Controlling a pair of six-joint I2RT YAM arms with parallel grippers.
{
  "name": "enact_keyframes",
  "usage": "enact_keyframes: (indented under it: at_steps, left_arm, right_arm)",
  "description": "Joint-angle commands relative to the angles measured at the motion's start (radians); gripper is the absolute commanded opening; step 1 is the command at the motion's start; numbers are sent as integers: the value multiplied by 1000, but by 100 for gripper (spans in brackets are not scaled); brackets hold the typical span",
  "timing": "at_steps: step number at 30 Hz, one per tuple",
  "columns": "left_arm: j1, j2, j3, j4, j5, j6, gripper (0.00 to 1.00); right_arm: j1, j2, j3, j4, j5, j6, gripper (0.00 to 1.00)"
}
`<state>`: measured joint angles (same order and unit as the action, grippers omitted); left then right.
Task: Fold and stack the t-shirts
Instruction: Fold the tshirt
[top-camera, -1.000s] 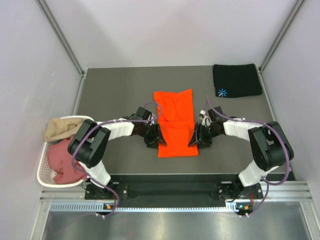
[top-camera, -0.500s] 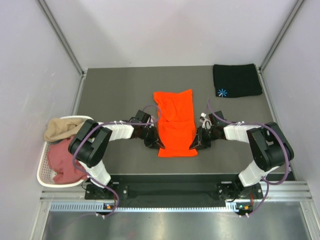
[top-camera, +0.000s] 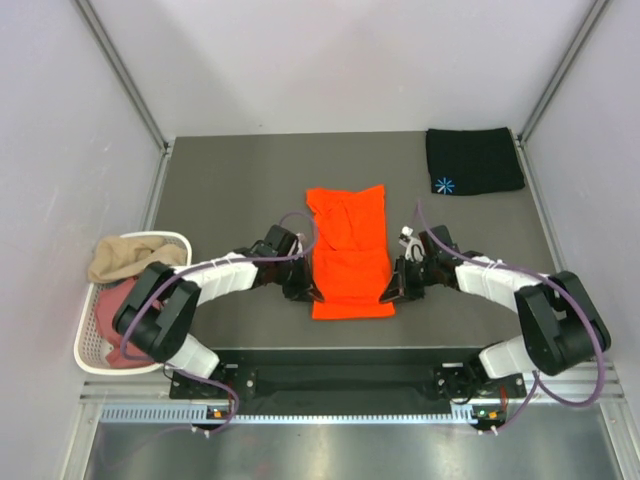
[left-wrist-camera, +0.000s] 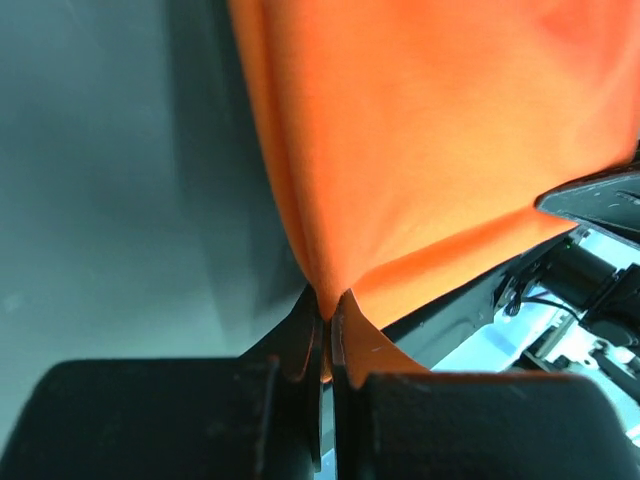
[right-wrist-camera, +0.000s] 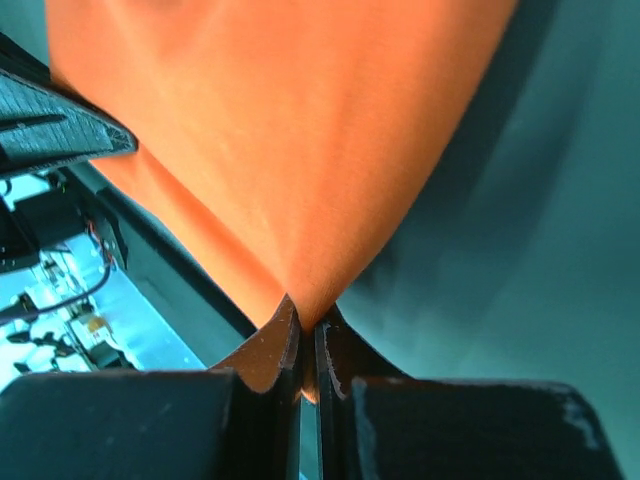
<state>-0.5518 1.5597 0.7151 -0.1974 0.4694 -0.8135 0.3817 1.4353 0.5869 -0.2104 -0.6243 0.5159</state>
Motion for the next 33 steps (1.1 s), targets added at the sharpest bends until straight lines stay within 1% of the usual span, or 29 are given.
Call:
enact_keyframes:
  at_steps: [1,4,8,11,14,18,19,20,21,22,25,28,33]
  left_arm:
    - [-17,-96,1,-98,-57,8,0]
    - [-22,-128,33,-155,-29,-16,0]
    - [-20,-165,134,-256,-49,-15,0]
    - [-17,-147,219,-301,-63,0,0]
    - [-5,-98,303,-318,-75,22,0]
    - [29,2,398,-321,-78,48,0]
    - [39,20,417,-321,-71,57,0]
    - [61,42,458,-321,-68,60,0]
    - [72,80,481,-327,-60,65,0]
    - [93,103,530,-333,-49,76,0]
    - [136,184,611,-359,-28,91,0]
    - [167,249,673,-359,-6,108,0]
    - [181,353,785,-384,18,119,0]
  right_arm:
    - [35,-76,-1,-92,23,-24,0]
    - [45,-119,11,-133,9,16,0]
    - [40,-148,105,-224,9,36,0]
    - [20,-118,183,-270,17,30,0]
    - [-21,-75,254,-280,14,4,0]
    - [-66,32,375,-306,-12,-54,0]
    - [-75,57,427,-313,-18,-62,0]
    - [-89,83,451,-317,-37,-65,0]
    - [-95,143,479,-336,-51,-74,0]
    - [-101,172,532,-345,-76,-77,0]
    - [-116,258,626,-366,-97,-89,0]
    - [-132,326,701,-380,-120,-90,0]
    - [-155,424,781,-391,-133,-94,0]
